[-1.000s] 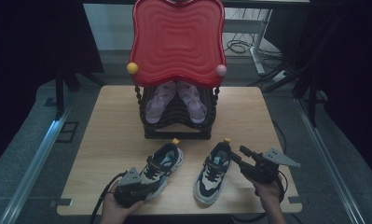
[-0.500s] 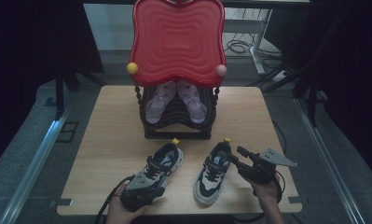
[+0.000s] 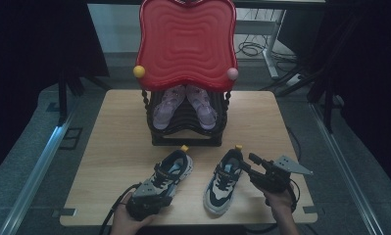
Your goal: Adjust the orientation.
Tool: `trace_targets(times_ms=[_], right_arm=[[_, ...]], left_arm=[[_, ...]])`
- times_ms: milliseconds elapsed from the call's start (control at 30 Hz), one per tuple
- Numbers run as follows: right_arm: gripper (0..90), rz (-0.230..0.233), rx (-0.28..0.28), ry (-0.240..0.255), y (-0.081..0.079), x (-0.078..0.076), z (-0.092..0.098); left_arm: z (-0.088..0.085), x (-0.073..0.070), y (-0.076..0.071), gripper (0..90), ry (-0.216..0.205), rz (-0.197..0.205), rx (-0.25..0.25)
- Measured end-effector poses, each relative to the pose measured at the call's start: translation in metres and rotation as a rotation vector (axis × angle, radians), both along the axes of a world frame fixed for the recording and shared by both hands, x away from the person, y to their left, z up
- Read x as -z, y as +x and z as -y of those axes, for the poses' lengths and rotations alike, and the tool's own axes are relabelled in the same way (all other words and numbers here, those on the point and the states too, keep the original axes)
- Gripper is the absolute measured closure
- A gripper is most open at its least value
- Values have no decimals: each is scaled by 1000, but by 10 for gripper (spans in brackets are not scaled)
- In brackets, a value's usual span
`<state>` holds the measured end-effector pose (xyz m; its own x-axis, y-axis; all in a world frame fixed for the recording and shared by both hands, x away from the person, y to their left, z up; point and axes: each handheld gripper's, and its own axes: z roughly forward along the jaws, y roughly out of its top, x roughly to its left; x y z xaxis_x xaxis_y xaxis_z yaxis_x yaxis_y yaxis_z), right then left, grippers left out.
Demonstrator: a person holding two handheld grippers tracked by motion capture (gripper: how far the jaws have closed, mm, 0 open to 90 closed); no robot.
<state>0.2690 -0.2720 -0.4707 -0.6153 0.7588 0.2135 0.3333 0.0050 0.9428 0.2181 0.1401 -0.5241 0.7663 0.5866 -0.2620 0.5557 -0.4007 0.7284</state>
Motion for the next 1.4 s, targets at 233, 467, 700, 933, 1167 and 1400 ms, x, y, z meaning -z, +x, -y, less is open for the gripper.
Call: trace_targets(times_ms=[233, 467, 700, 933, 1167, 1400], right_arm=[[475, -1, 6, -5, 0, 1, 1], [475, -2, 13, -3, 0, 1, 2], [475, 2, 17, -4, 0, 1, 3], [475, -1, 20, -5, 1, 2, 4], [475, -1, 20, -3, 1, 2, 5], [475, -1, 23, -4, 1, 2, 6]], left_arm=[[-7, -1, 3, 894, 3, -6, -11], [-12, -2, 5, 895, 10, -14, -16], [-18, -2, 8, 895, 15, -17, -23], [-26, -3, 11, 895, 15, -23, -40], [-30, -5, 12, 895, 11, -21, -43], [-35, -5, 14, 895, 13, -25, -51]])
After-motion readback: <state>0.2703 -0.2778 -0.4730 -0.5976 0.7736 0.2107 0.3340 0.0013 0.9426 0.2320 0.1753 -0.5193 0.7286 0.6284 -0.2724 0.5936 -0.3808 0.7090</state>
